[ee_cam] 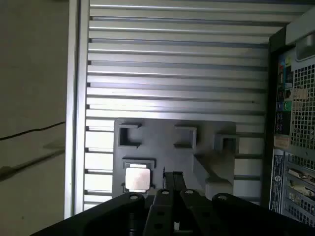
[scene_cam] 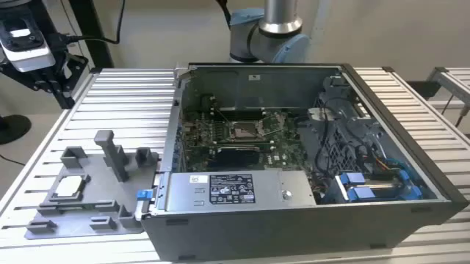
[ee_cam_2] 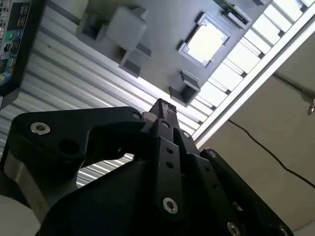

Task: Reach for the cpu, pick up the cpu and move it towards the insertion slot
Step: 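Reach for the cpu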

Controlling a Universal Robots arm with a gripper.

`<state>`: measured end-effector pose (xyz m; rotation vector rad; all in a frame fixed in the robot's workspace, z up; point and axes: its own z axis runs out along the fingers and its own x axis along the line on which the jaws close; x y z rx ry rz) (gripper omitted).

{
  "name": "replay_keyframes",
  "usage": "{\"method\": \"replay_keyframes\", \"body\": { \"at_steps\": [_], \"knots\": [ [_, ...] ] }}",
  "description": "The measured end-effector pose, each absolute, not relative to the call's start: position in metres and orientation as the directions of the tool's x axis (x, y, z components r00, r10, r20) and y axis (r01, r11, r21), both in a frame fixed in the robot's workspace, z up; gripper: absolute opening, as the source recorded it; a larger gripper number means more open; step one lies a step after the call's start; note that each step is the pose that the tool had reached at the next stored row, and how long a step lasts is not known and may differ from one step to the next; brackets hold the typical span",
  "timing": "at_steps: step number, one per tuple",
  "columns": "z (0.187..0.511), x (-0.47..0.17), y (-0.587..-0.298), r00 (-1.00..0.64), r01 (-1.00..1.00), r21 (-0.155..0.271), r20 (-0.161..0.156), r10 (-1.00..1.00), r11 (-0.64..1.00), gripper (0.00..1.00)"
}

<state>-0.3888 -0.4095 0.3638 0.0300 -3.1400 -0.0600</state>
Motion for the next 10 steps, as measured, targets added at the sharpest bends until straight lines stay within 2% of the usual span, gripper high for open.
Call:
{"method": "replay_keyframes", "body": {
  "at_steps": [10],
  "knots": [
    [0.3638, -0.3888, -0.4095, -1.0, -0.019, 0.038, 0.0, -0.019, 0.999, 0.0]
  ]
}}
